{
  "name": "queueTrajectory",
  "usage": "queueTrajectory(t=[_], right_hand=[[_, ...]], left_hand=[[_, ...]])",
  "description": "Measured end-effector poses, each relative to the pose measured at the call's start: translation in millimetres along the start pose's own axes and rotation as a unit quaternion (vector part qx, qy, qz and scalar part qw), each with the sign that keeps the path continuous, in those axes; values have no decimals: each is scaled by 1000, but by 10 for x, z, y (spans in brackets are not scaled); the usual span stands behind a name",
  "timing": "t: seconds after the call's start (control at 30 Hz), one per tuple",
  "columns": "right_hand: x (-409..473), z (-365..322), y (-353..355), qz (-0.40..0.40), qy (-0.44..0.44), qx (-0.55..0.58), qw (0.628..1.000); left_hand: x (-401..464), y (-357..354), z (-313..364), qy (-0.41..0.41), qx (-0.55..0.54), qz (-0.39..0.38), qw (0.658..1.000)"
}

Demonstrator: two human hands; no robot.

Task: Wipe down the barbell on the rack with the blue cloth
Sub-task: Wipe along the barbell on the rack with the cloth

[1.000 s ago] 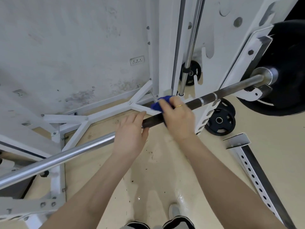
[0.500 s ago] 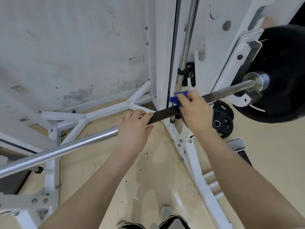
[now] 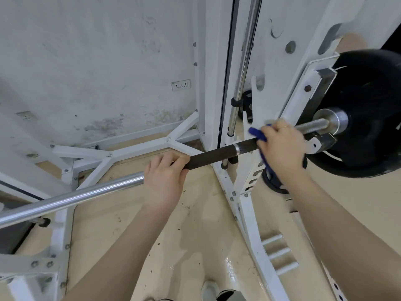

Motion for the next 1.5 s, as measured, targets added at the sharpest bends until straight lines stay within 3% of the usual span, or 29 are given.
queueTrajectory(t=[0.07, 0.1, 0.13, 0.17, 0.23, 0.27, 0.3, 0.37, 0.43, 0.53, 0.6, 0.67, 0.83, 1.03, 1.2, 1.37, 1.43, 1.5], right_hand=[[54, 256, -18, -20, -99, 70, 992], [43, 322, -12, -31, -151, 161, 975], [15, 364, -13, -45, -206, 291, 933], [-42, 376, 4, -52, -277, 437, 854], [-160, 379, 71, -27, -358, 591, 722], [-195, 342, 114, -30, -361, 612, 703], [-214, 293, 145, -41, -358, 615, 702], [-221, 208, 201, -49, -343, 583, 735], [-193, 133, 272, -43, -308, 515, 799], [-86, 89, 288, 33, -239, 314, 918], [17, -55, 196, -8, -173, 159, 972], [66, -327, 102, -72, -96, 86, 989], [-35, -878, 125, -91, -2, 105, 990], [41, -820, 149, -124, -113, 70, 983], [-136, -1523, 253, -148, 7, 168, 975], [-142, -1396, 306, -141, -81, 132, 978], [-256, -1638, 299, -196, -87, 270, 939], [-432, -1946, 374, -242, -119, 451, 851]], left_hand=[[3, 0, 4, 8, -6, -10, 1000], [21, 0, 0, 10, -9, -12, 1000], [33, -5, -12, 14, -12, -14, 1000], [35, -11, -28, 18, -17, -17, 1000], [29, -10, -32, 21, -22, -19, 999], [16, -2, -26, 17, -22, -18, 999], [3, -5, -23, 15, -22, -18, 999], [-6, -10, -27, 15, -27, -17, 999], [5, -10, -46, 18, -35, -21, 999], [12, -8, -57, 18, -43, -31, 998], [5, 6, -63, 12, -51, -38, 998], [15, 39, -69, 5, -59, -50, 997], [30, 163, -109, 18, -123, -64, 990], [-42, 344, -246, 9, -186, -52, 981], [-99, 454, -392, 4, -207, -56, 977], [-165, 621, -558, 18, -228, -52, 972], [-223, 669, -582, 62, -273, -85, 956], [-285, 653, -623, 119, -333, -139, 925]])
Point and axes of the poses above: each hand's wrist, its own x-axis towards the middle knuckle, its own y-axis out of the back of the hand, z = x × y, the point moved 5 cm from there along x, towards the middle knuckle, and after that the axes turned 7 degrees about -x, right-handed, at the moved point
